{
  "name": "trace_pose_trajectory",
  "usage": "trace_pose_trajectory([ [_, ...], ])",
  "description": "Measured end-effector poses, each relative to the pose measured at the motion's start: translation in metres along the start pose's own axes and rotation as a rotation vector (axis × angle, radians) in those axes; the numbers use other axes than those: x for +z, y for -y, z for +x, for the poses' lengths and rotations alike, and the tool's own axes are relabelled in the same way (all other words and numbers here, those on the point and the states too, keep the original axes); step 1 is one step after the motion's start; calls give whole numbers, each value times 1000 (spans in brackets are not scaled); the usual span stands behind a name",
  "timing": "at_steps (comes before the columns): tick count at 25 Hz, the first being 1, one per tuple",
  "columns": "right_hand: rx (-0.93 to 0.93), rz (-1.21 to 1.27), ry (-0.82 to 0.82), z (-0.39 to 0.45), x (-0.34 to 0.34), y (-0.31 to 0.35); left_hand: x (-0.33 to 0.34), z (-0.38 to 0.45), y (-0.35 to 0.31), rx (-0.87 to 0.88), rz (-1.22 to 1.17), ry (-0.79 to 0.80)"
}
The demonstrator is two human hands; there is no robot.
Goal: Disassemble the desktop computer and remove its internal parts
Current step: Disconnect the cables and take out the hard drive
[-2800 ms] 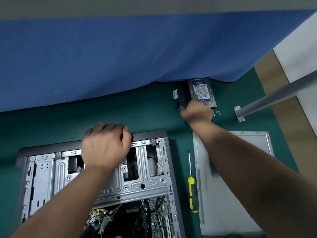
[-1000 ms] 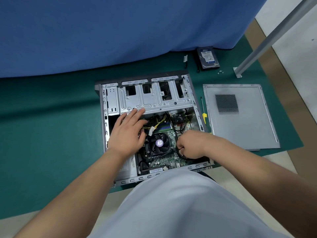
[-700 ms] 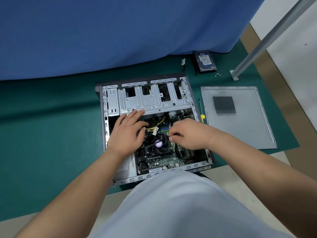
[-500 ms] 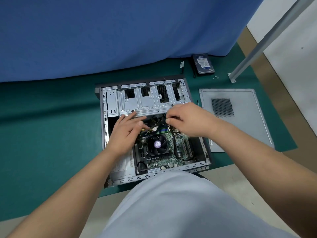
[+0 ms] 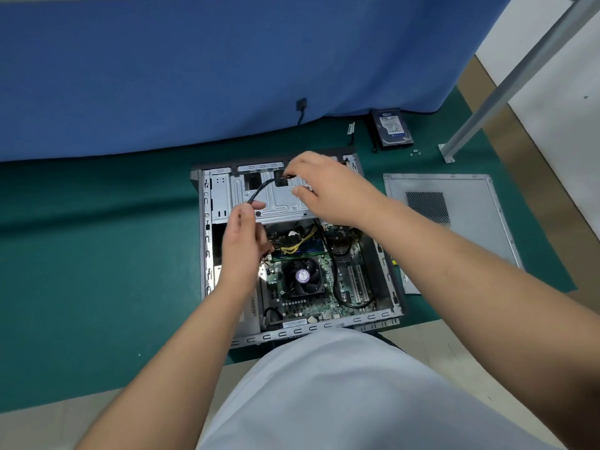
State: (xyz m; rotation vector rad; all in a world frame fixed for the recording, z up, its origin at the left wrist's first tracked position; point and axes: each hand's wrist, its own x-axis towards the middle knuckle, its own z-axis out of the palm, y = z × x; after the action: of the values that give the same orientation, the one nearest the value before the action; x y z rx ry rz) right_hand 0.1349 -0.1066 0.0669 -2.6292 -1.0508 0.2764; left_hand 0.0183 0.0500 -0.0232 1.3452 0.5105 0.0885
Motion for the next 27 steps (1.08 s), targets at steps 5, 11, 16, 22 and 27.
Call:
trace_pose_trajectory([
  [5,-123,-58,76,24,15,8,-24,25,-12,42,-369,-203],
  [11,-22,-16,180,6,50,-6,-59,37,-17,31,-392,-407],
  [16,69,-18,267,-14,79,-31,-86,47,-9,-155,-15,-624],
  [22,123,-136,237,-31,87,-67,-109,54,-1,-355,435,-518],
  [27,84,-183,247,-44,93,-84,-89,23,13,502,1045,-189],
])
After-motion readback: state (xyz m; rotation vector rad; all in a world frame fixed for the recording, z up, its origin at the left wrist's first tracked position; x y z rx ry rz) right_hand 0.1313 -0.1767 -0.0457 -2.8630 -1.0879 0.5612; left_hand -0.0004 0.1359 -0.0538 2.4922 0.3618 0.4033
